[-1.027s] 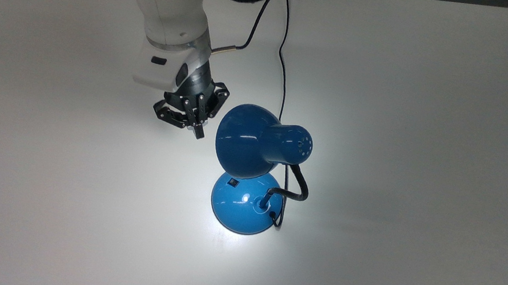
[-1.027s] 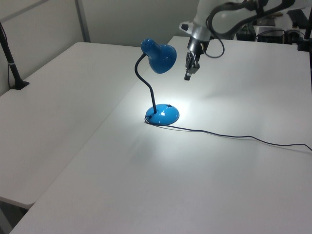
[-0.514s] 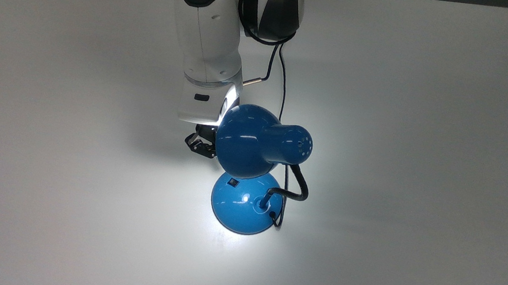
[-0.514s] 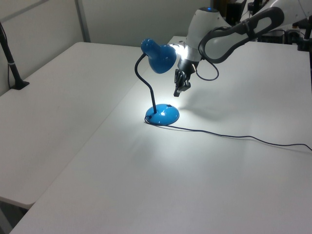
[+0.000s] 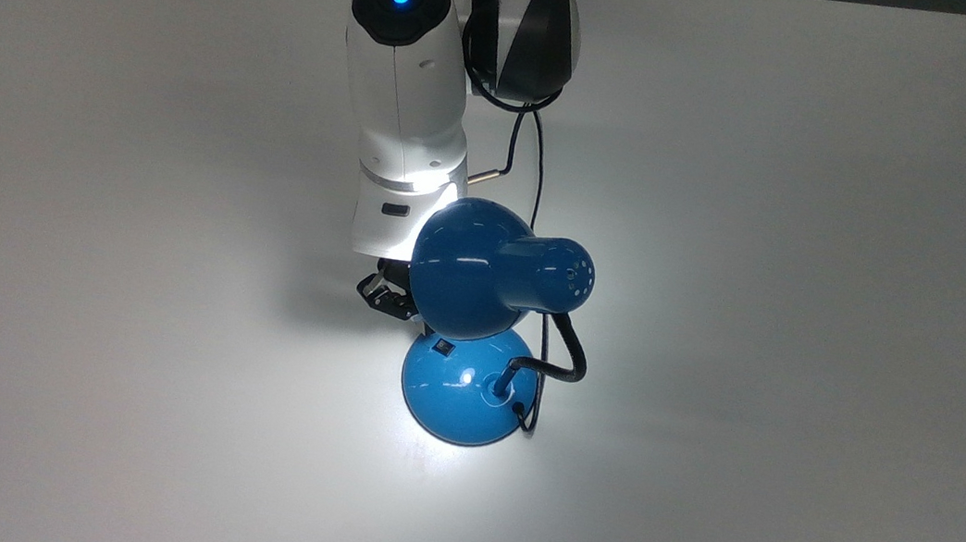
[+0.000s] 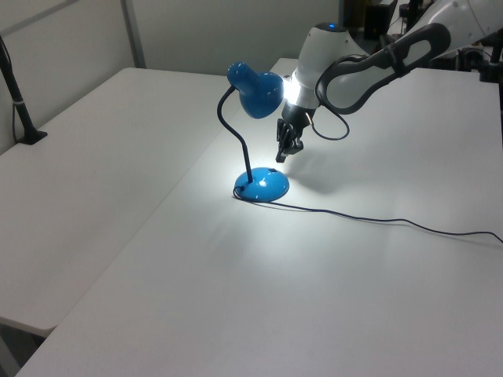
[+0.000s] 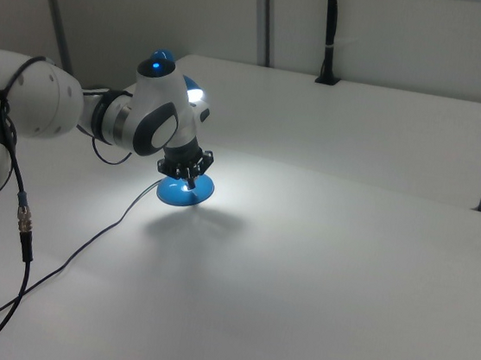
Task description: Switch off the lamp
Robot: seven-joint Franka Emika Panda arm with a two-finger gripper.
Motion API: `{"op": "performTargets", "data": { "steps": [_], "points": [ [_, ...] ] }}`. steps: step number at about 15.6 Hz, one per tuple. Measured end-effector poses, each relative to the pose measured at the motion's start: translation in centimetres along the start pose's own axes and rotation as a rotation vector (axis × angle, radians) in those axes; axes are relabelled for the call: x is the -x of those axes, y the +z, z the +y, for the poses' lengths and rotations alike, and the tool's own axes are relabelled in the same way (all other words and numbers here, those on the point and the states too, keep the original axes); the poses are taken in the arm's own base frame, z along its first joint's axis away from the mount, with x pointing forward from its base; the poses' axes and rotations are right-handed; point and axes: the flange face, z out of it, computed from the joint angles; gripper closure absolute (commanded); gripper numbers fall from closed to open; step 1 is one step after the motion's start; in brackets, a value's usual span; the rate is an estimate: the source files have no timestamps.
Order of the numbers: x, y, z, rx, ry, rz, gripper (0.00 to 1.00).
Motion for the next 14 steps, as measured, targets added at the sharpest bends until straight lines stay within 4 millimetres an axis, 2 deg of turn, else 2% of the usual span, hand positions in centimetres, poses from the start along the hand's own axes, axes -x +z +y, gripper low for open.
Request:
{"op": "performTargets", "data": {
  "steps": [5, 14],
  "points": [
    [-0.2, 1.7, -0.4, -0.012, -0.008, -0.011, 1.00],
    [-0.9, 2.1, -0.4, 0.002, -0.035, -0.012, 1.00]
  ]
}}
